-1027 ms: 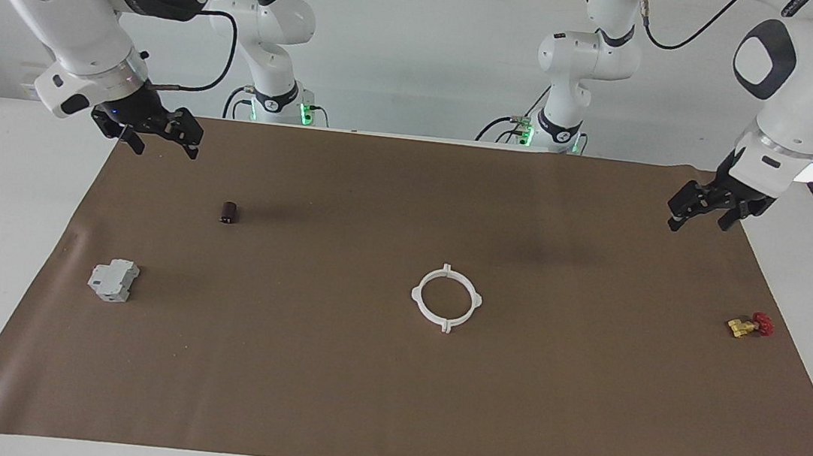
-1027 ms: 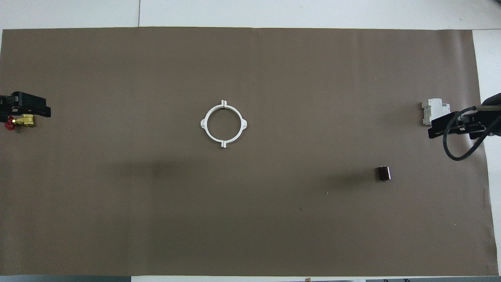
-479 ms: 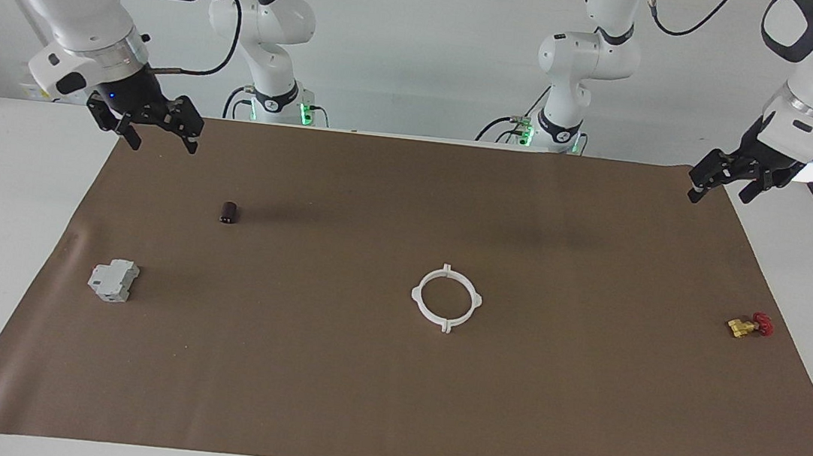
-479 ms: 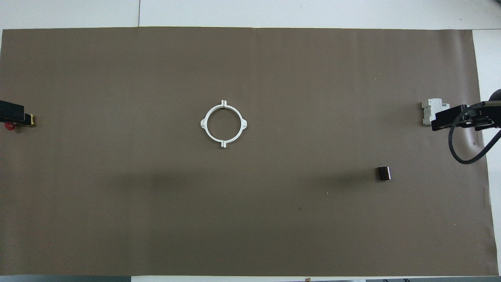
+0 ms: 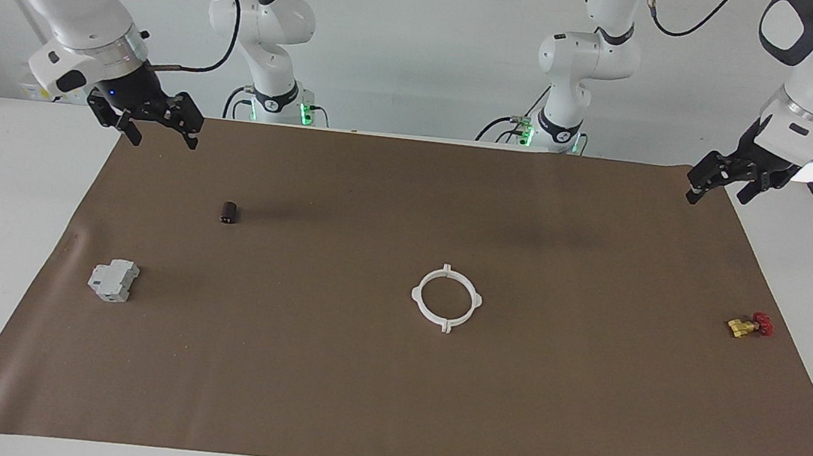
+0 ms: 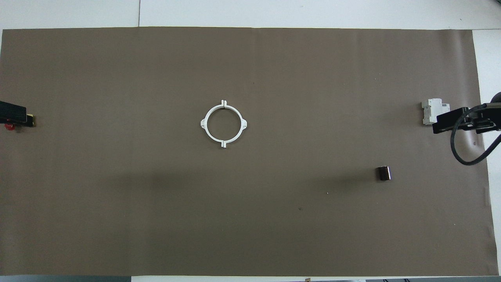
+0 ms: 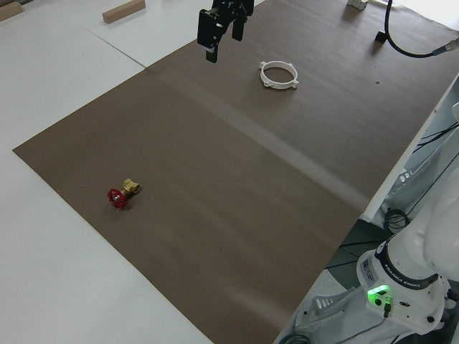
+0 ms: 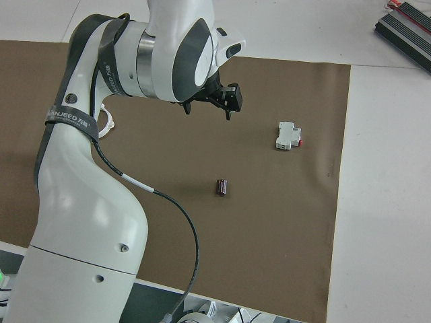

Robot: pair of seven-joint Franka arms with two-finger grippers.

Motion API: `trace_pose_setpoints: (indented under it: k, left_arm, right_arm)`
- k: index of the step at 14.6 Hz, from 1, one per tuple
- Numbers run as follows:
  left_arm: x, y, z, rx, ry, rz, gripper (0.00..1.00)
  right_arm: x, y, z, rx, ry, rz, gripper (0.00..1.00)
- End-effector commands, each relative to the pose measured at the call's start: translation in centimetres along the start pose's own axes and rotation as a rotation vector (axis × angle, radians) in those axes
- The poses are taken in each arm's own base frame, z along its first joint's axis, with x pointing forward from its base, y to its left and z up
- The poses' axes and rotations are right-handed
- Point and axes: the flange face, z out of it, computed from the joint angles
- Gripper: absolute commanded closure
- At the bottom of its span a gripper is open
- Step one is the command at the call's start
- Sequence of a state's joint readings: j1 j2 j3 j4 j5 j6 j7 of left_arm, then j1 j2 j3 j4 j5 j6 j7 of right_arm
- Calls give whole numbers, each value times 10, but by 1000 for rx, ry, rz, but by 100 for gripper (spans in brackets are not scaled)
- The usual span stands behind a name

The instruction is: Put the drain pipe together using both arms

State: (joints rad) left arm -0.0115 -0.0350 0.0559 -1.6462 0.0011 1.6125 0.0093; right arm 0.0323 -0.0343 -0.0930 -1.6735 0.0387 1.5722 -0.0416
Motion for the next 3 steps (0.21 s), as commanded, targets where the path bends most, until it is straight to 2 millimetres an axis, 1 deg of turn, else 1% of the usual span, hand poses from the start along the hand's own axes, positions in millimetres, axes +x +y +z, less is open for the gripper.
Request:
trace_pose_setpoints:
  k: [1, 3]
  left_arm:
    - [-10, -2, 2, 17, -1, -5, 0]
    - [-9, -1, 3, 17, 5, -4, 0]
  right_arm:
    - [-3, 3, -1, 9, -6, -13, 0]
    - [-4, 2, -2, 9, -4, -15, 0]
